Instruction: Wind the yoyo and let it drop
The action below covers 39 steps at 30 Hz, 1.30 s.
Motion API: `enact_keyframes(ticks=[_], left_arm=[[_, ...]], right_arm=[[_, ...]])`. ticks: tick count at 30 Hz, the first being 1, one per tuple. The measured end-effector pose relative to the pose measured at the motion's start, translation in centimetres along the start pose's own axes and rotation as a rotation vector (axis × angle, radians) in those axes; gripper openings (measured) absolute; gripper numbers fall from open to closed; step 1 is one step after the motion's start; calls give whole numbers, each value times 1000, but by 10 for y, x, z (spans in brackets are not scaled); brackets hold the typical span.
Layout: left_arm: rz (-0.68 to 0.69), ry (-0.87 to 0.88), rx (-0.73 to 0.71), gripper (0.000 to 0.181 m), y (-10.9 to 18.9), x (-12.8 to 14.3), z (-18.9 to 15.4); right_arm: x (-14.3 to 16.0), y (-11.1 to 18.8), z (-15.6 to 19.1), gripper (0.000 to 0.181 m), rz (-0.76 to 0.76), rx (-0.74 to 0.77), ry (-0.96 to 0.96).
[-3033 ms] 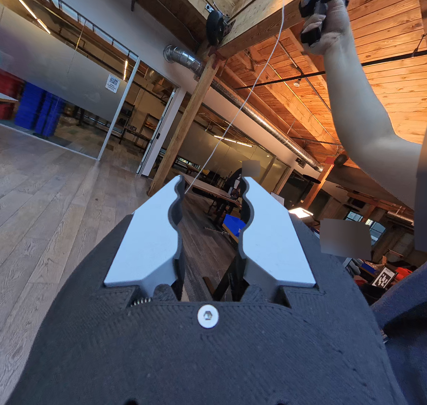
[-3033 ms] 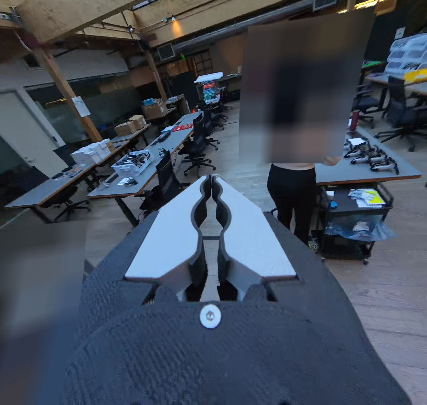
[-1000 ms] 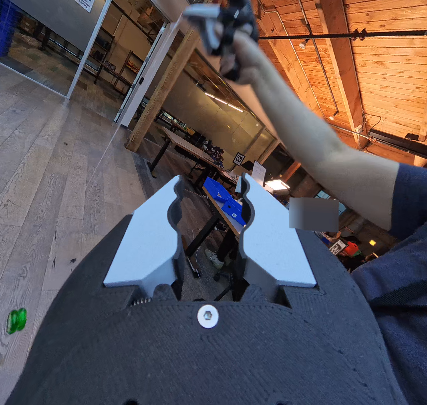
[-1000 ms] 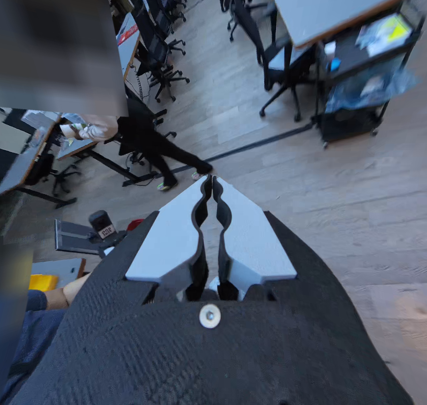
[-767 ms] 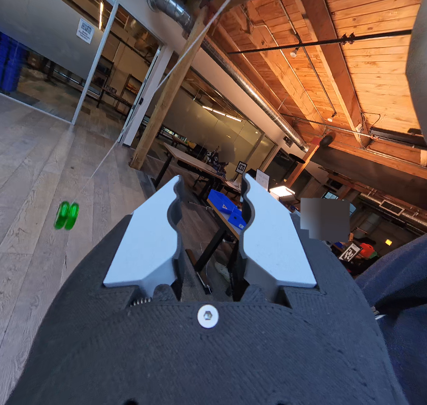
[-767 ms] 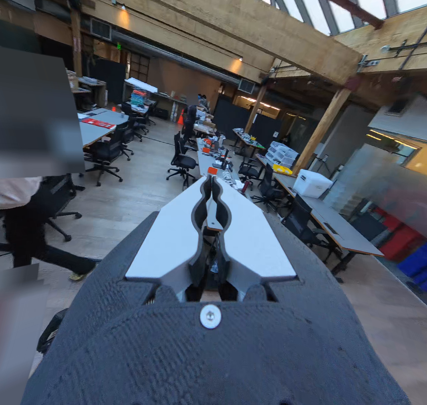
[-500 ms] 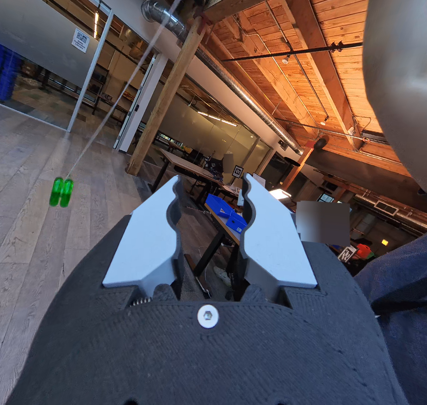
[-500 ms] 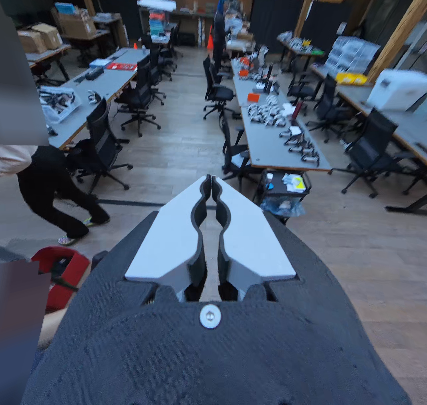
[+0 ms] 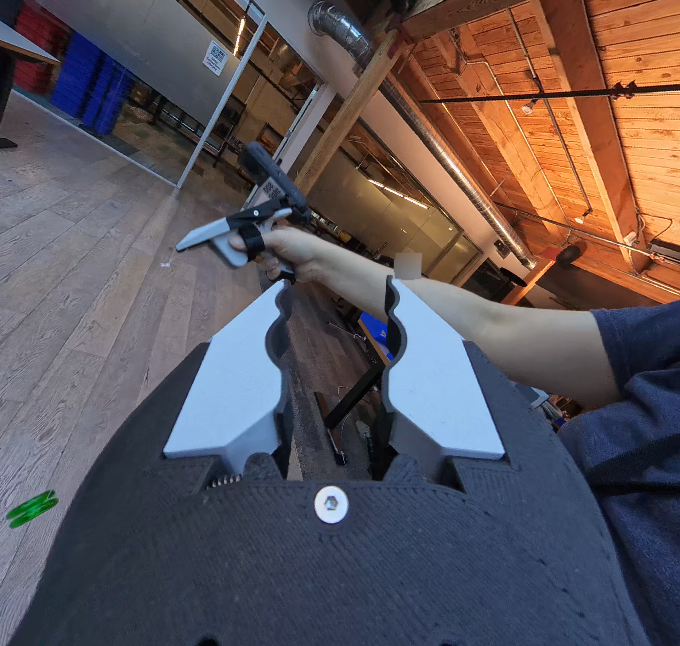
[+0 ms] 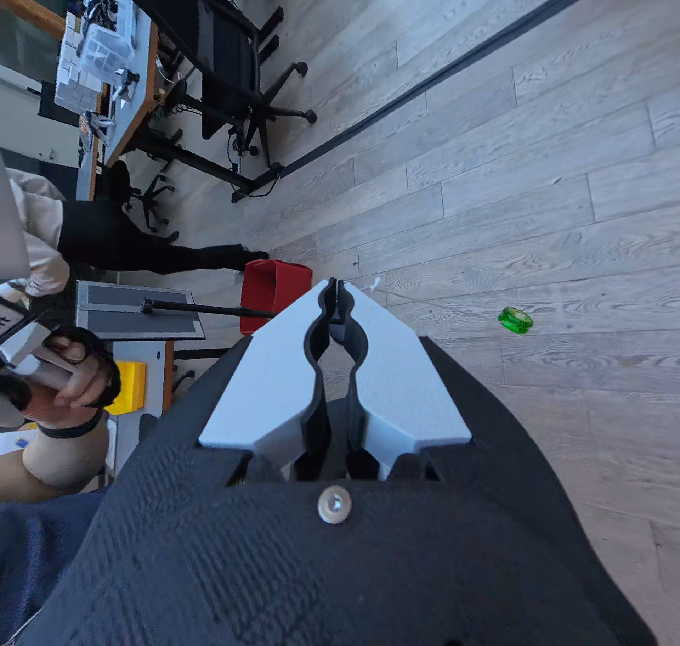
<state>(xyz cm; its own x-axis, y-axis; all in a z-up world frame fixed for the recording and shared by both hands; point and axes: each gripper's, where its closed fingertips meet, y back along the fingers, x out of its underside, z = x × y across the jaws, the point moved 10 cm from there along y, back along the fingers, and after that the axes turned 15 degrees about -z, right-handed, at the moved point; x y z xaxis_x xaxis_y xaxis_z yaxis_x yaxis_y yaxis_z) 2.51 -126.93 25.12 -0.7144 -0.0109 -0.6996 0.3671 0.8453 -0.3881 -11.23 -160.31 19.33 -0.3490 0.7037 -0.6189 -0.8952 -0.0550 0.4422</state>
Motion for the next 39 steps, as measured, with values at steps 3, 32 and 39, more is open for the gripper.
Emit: enact_keyframes(ticks=[3, 32, 39], left_arm=[[-1, 1, -21, 49, 3, 1, 2], [11, -93, 29, 51, -24, -17, -9], [28, -61, 11, 52, -13, -3, -9]], right_arm=[[1, 8, -7, 0, -34, -7, -30], [-280, 253, 351, 0, -345, -19, 682], [-161, 132, 171, 0, -71, -20, 408]])
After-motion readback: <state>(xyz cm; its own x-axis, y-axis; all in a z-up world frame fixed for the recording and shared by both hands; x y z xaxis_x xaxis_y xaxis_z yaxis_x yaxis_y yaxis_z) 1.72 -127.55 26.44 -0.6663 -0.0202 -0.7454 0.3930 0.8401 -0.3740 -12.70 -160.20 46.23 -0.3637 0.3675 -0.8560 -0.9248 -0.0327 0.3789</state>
